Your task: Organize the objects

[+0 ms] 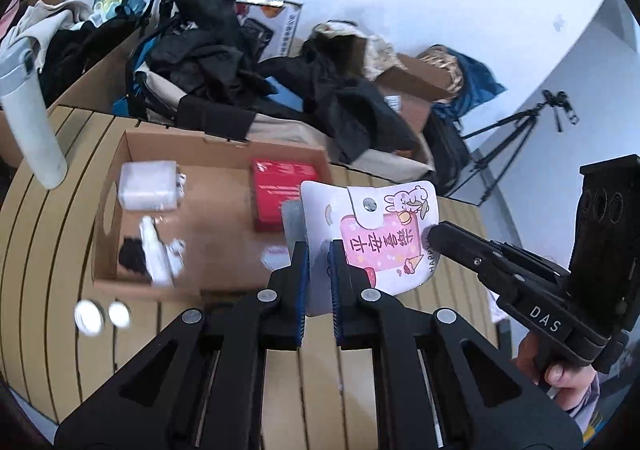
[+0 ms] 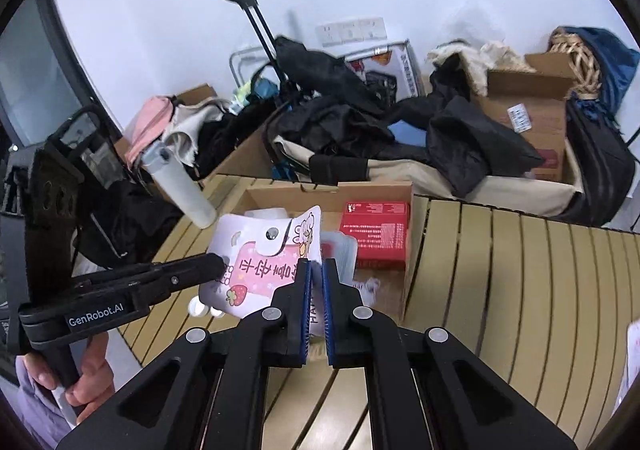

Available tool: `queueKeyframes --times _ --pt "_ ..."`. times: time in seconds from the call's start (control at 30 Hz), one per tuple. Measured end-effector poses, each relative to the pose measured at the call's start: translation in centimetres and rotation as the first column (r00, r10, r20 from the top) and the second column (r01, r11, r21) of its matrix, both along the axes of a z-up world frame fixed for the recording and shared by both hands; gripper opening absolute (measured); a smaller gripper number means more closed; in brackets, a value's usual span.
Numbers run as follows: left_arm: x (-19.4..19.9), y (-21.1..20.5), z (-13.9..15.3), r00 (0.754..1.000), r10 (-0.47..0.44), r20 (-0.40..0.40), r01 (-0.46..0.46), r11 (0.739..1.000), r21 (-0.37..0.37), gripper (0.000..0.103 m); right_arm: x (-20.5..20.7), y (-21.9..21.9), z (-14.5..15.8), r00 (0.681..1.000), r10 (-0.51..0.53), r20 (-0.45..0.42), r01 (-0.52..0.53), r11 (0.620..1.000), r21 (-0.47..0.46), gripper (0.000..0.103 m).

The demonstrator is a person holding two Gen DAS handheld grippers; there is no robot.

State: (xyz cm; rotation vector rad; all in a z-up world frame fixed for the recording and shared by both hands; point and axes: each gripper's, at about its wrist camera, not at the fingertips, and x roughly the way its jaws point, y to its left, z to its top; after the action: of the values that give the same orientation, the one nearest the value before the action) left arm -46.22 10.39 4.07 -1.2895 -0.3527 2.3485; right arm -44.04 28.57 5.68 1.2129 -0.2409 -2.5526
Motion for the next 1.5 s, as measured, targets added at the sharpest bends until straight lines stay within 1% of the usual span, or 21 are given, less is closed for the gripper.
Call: queueKeyframes --times 0.13,0.3,0.4,0.43,0.6,0.73,0.83,0.93,1.0,1.1,1.13,1.17,1.2,1.23,1.27,1.3,1.33,1.37,1.4,1.43,1.5 --pt "-4.6 0.0 -3.9 0.996 0.011 0.087 -0.008 0.999 -0.032 0.007 -4.9 -0.4 -3.6 0.996 -0.008 0.089 0.007 1.000 0.015 0.006" --pt "-7.7 1.1 -9.2 0.984 0.007 0.177 0.011 0.995 -0.100 0.007 -8.6 0.0 -9.1 0.976 -0.021 0.215 0.017 1.000 0.024 0.006" --pt "-8.2 1.9 -11.5 0.979 0.001 0.204 0.027 0.990 -0.136 0.007 -9.7 -0.2 -12.5 0.958 -0.035 0.284 0.018 0.998 0.063 0.006" --pt "-8.3 2.3 -12.5 0.976 -0.001 0.218 0.037 0.986 -0.161 0.007 -9.9 -0.2 -13.4 0.953 -0.039 0.302 0.017 0.997 0.075 0.006" --pt "-7.9 3.0 -15.5 0.962 -0.015 0.273 0.073 0.976 -0.204 0.007 -10.2 -0.6 -15.5 0.934 -0.044 0.355 -0.008 0.989 0.145 0.006" --pt "-7.6 3.3 -15.9 0.966 -0.009 0.259 0.068 0.973 -0.220 0.007 -10.4 -1.1 -16.8 0.922 -0.070 0.380 -0.017 0.975 0.220 0.006" --pt "-7.4 3.7 -15.7 0.966 -0.015 0.260 0.079 0.969 -0.236 0.007 -10.4 -1.0 -16.7 0.916 -0.089 0.390 -0.001 0.975 0.224 0.006" --pt "-7.2 4.1 -15.8 0.961 -0.030 0.274 0.100 0.963 -0.249 0.009 -10.2 -1.5 -16.7 0.912 -0.098 0.398 -0.011 0.965 0.264 0.007" --pt "-7.1 4.1 -15.4 0.960 -0.036 0.279 0.105 0.966 -0.238 0.010 -10.0 -1.5 -16.8 0.907 -0.103 0.408 -0.010 0.964 0.267 0.007" --pt "-7.2 3.3 -13.8 0.961 -0.034 0.273 0.096 0.971 -0.217 0.021 -9.6 -1.1 -16.1 0.897 -0.107 0.430 -0.008 0.966 0.259 0.007" --pt "-7.0 2.8 -12.7 0.967 -0.026 0.253 0.085 0.970 -0.228 0.032 -9.3 -1.0 -15.5 0.900 -0.110 0.421 -0.006 0.964 0.267 0.007" --pt "-6.7 2.3 -11.2 0.975 -0.017 0.223 0.074 0.966 -0.249 0.048 -9.0 -0.8 -14.4 0.907 -0.112 0.407 -0.002 0.963 0.271 0.007" --pt "-6.5 1.8 -10.0 0.981 -0.009 0.196 0.062 0.961 -0.269 0.055 -8.7 -0.5 -13.5 0.911 -0.110 0.397 0.001 0.964 0.265 0.009" --pt "-6.1 1.3 -8.5 0.987 0.003 0.161 0.045 0.955 -0.294 0.067 -8.2 -0.1 -11.9 0.919 -0.107 0.380 0.009 0.968 0.251 0.012" --pt "-5.7 0.8 -7.1 0.991 0.015 0.133 0.028 0.947 -0.319 0.081 -7.9 0.2 -10.9 0.925 -0.107 0.364 0.015 0.969 0.248 0.027" --pt "-5.5 0.3 -5.7 0.993 0.032 0.113 0.009 0.938 -0.346 0.087 -7.5 0.5 -9.7 0.933 -0.111 0.343 0.023 0.968 0.250 0.060" --pt "-4.9 -0.4 -4.0 0.995 0.048 0.091 -0.012 0.930 -0.367 0.091 -6.7 0.8 -7.9 0.942 -0.114 0.316 0.034 0.968 0.247 0.081" --pt "-4.5 -0.8 -3.1 0.996 0.052 0.078 -0.019 0.928 -0.373 0.093 -6.2 0.9 -6.7 0.947 -0.112 0.301 0.039 0.970 0.239 0.100" --pt "-3.9 -1.4 -2.0 0.996 0.054 0.066 -0.024 0.922 -0.387 0.095 -5.6 0.9 -5.4 0.953 -0.108 0.283 0.042 0.973 0.228 0.100" --pt "-3.0 -1.9 -0.8 0.997 0.059 0.057 -0.031 0.912 -0.410 0.103 -4.7 1.0 -3.7 0.960 -0.105 0.261 0.046 0.974 0.220 0.100" --pt "-1.9 -2.5 0.7 0.997 0.068 0.044 -0.043 0.903 -0.427 0.103 -3.2 0.9 -1.3 0.968 -0.105 0.227 0.051 0.972 0.231 0.100"
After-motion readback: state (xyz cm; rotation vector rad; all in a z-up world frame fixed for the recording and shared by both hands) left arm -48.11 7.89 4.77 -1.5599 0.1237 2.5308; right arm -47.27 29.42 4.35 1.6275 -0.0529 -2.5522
